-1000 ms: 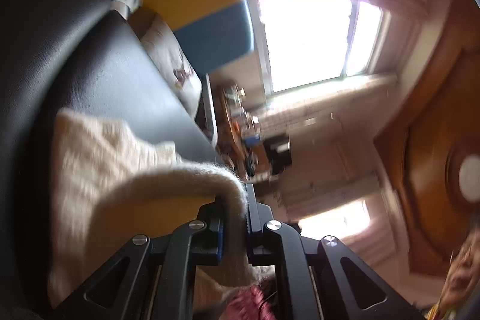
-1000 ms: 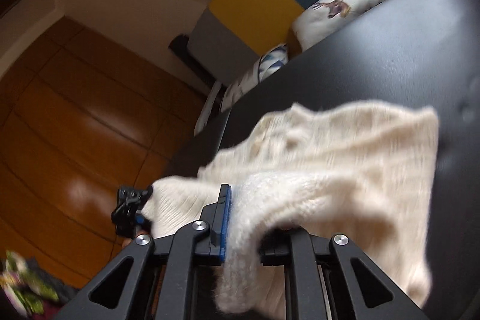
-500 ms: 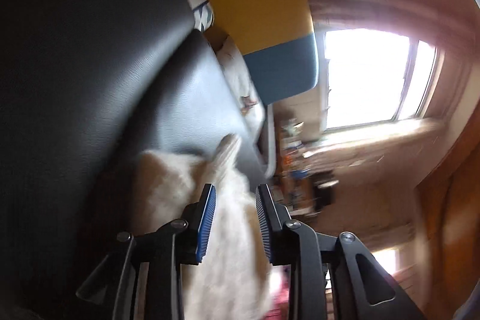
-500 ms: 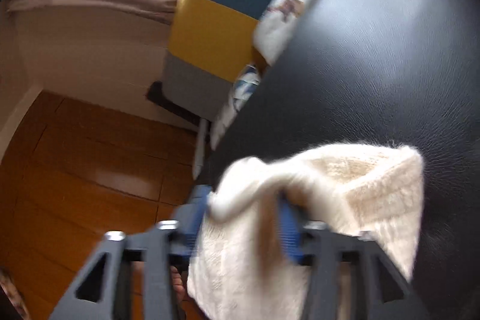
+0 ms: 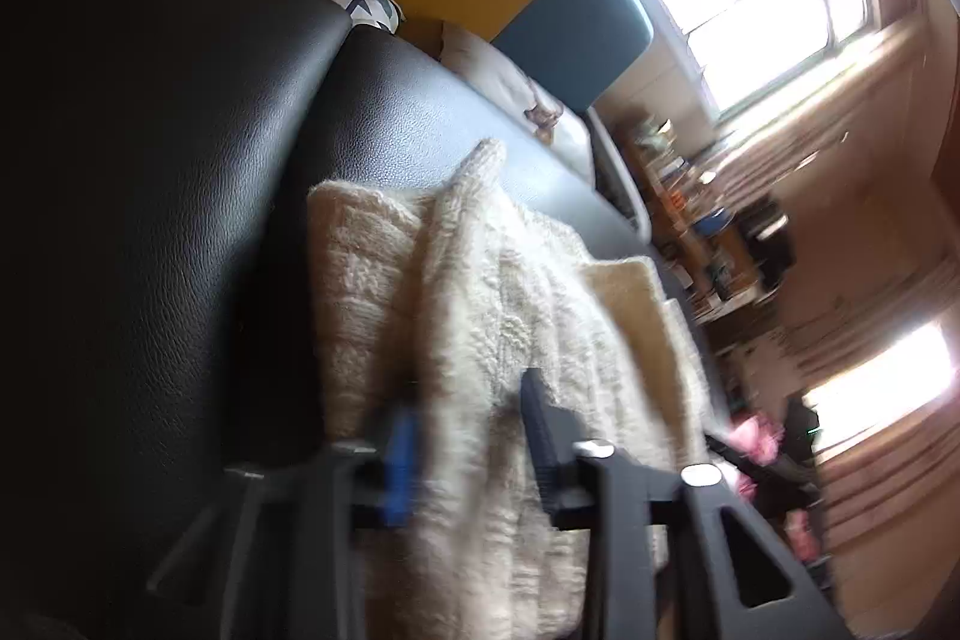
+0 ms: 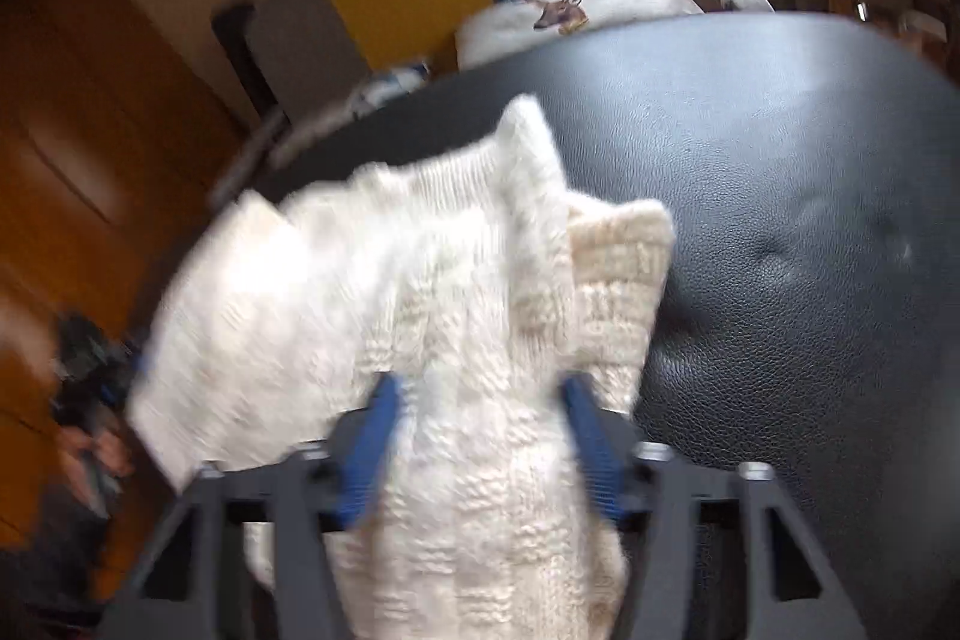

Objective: Fold clothes
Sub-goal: 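Release the sweater with both grippers and lay it flat on the ottoman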

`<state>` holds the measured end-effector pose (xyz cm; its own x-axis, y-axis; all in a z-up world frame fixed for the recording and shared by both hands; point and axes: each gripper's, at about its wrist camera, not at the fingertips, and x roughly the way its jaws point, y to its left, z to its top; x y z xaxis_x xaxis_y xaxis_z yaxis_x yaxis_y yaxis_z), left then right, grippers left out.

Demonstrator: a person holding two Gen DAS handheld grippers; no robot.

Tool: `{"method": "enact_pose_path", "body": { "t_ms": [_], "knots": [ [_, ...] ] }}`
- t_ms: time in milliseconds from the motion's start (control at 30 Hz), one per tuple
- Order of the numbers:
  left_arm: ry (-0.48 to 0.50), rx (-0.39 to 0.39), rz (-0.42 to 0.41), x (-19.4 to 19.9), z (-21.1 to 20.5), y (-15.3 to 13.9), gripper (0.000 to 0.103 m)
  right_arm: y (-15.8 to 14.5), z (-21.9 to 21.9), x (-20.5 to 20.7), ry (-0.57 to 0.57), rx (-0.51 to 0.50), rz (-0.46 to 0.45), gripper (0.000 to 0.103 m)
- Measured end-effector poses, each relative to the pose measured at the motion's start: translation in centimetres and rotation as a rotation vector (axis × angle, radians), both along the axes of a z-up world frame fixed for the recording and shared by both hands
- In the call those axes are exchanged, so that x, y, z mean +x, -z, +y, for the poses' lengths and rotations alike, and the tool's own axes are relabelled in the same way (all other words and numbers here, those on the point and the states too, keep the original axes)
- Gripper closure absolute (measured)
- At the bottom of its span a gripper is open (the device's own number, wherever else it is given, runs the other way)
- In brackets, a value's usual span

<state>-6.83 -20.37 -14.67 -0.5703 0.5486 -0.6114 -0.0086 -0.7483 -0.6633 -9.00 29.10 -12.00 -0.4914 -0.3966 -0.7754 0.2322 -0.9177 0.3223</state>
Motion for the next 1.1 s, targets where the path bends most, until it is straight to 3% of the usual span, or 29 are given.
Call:
{"method": "enact_pose_path", "body": {
  "t_ms": [67, 200, 300, 400, 500, 567, 633, 700, 767, 800, 900, 967, 1100],
  "knots": [
    [0.016, 0.004, 0.012, 0.5, -0.1, -0.8, 0.098, -0.5, -1.1, 0.3, -0.036, 0.092, 0.007, 0.075],
    [0.027, 0.035, 0.045, 2.9, -1.2, -2.6, 0.098, -2.0, -2.5, 2.4, -0.114, 0.306, 0.009, 0.085],
    [0.029, -0.031, -0.030, 3.7, -1.5, -0.7, 0.098, -2.4, -1.5, 5.1, -0.114, 0.391, -0.017, 0.086],
    [0.000, 0.045, -0.064, 3.8, -2.0, 0.9, 0.093, -1.2, 0.5, 6.2, -0.054, 0.330, -0.045, 0.086],
    [-0.092, -0.023, -0.006, 4.2, -3.0, -1.3, 0.084, -0.9, 1.8, 6.8, 0.000, 0.253, -0.038, 0.084],
    [-0.144, -0.072, 0.049, 4.5, -3.5, -3.3, 0.082, -1.3, 1.9, 7.2, -0.008, 0.260, -0.033, 0.079],
    [-0.096, -0.057, 0.113, 4.1, -2.7, -5.0, 0.079, -2.6, 2.0, 7.5, -0.007, 0.237, 0.004, 0.077],
    [-0.002, -0.122, 0.160, 2.9, 0.0, -6.5, 0.076, -4.5, 1.6, 7.2, -0.009, 0.177, 0.062, 0.063],
    [0.102, -0.230, 0.185, 1.1, 3.8, -7.2, 0.075, -6.3, 0.4, 5.9, -0.038, 0.096, 0.129, 0.021],
    [0.153, -0.267, 0.184, 0.2, 5.3, -7.1, 0.075, -7.0, -0.9, 5.3, -0.064, 0.070, 0.155, 0.017],
    [0.253, -0.377, 0.144, -2.6, 9.1, -5.8, 0.075, -7.6, -5.7, 2.4, -0.158, 0.061, 0.175, 0.015],
    [0.277, -0.404, 0.078, -4.9, 10.5, -4.6, 0.075, -7.1, -8.2, 0.3, -0.202, 0.102, 0.173, 0.015],
    [0.321, -0.423, 0.025, -7.5, 11.5, -3.3, 0.075, -3.2, -10.5, -4.6, -0.227, 0.108, 0.046, 0.014]
  ]
}}
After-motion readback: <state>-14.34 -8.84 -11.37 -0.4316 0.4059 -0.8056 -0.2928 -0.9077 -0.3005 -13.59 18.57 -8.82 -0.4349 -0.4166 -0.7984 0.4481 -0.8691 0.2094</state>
